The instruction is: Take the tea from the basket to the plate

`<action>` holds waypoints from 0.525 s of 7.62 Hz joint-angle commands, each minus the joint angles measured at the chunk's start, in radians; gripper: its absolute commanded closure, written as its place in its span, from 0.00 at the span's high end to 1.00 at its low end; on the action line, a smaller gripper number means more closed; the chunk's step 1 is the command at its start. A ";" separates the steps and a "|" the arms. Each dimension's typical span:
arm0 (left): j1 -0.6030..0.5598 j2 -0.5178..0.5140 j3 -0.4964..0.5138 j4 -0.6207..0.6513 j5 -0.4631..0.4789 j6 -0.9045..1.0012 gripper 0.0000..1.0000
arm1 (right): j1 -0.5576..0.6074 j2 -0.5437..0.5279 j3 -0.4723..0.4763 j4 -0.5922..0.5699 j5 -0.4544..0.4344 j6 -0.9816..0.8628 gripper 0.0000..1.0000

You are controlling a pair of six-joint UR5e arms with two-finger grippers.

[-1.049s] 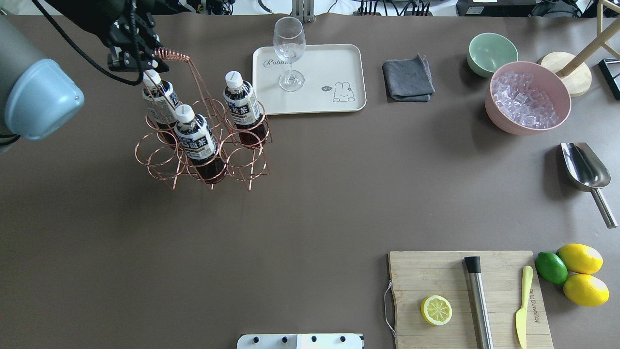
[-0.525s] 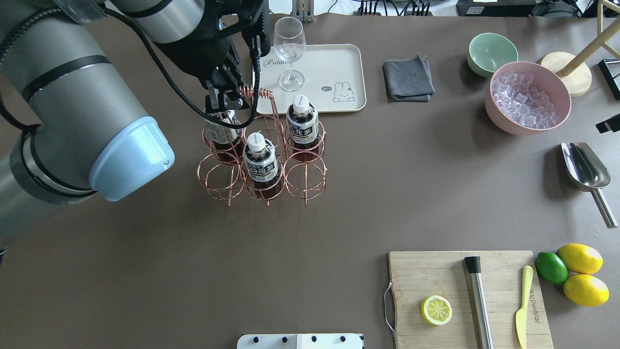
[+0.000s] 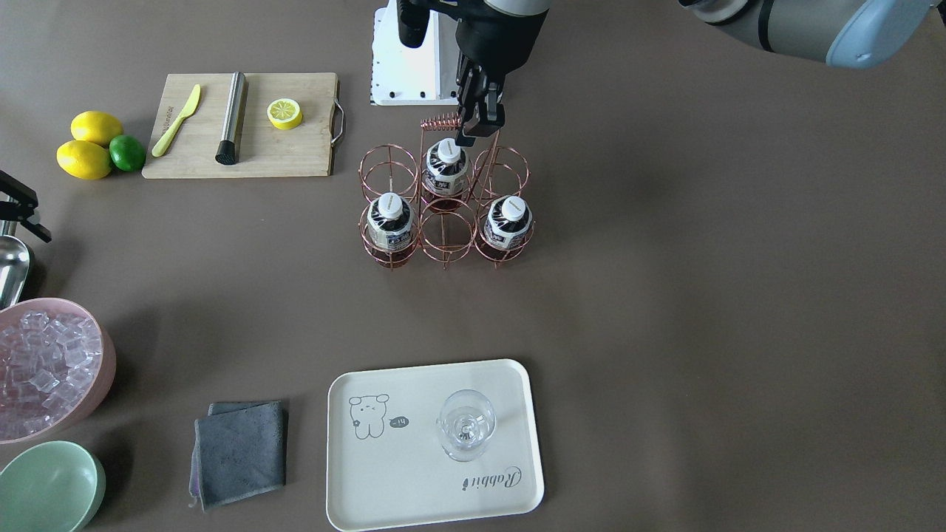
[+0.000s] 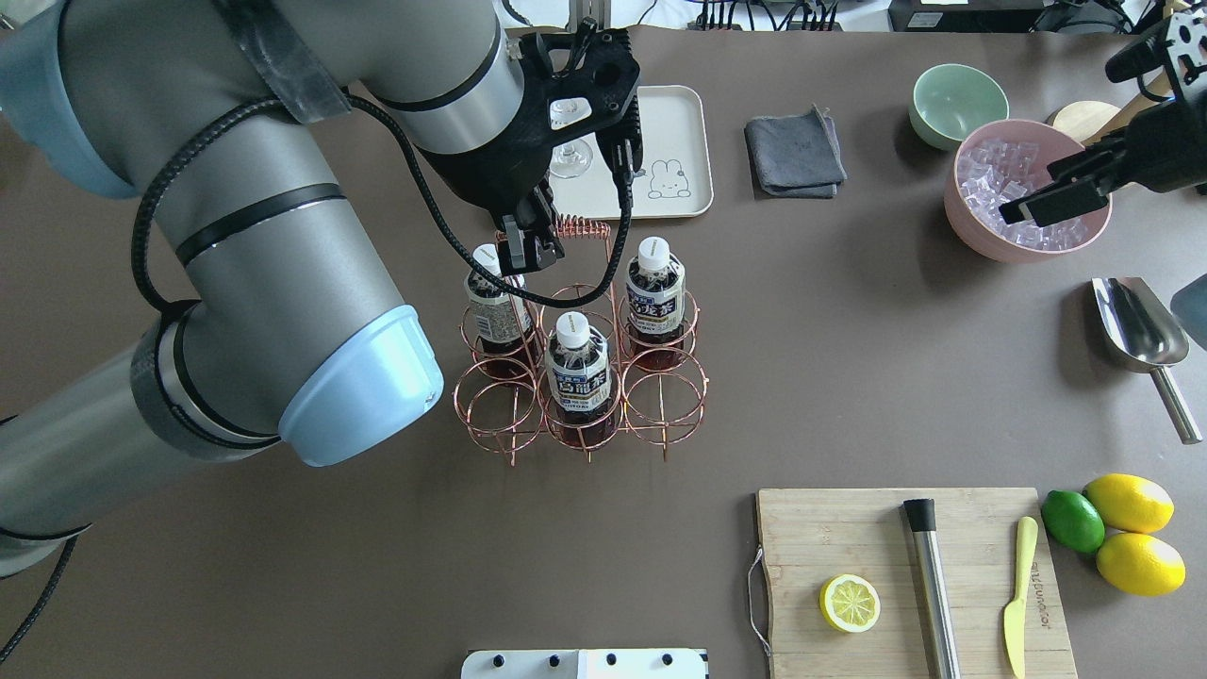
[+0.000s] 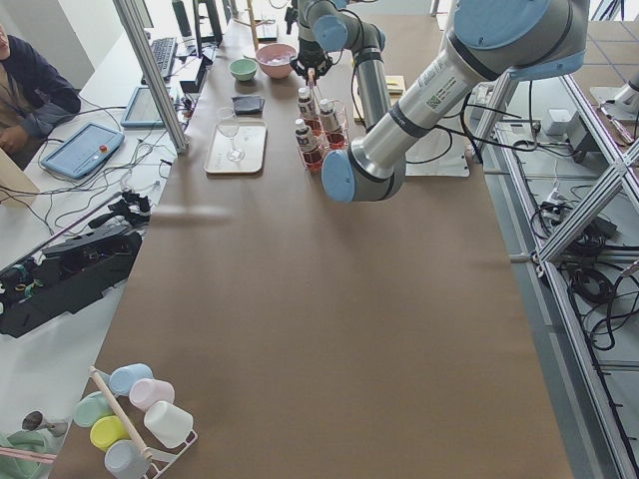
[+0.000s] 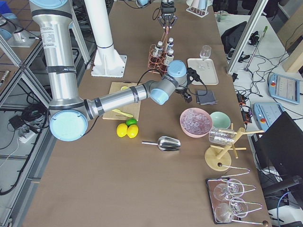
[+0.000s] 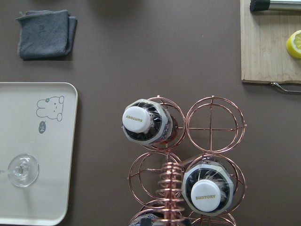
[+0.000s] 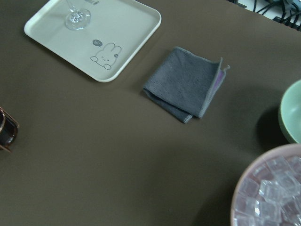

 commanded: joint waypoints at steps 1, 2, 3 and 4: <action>0.014 -0.013 0.011 -0.001 0.010 -0.022 0.00 | -0.102 0.099 0.017 0.194 -0.054 0.150 1.00; 0.016 -0.014 0.011 -0.001 0.010 -0.022 0.00 | -0.128 0.098 0.006 0.277 -0.065 0.153 1.00; 0.018 -0.010 0.011 -0.001 0.010 -0.022 0.00 | -0.158 0.098 -0.003 0.360 -0.094 0.218 1.00; 0.019 -0.009 0.018 -0.003 0.010 -0.031 0.00 | -0.192 0.098 -0.002 0.432 -0.129 0.311 1.00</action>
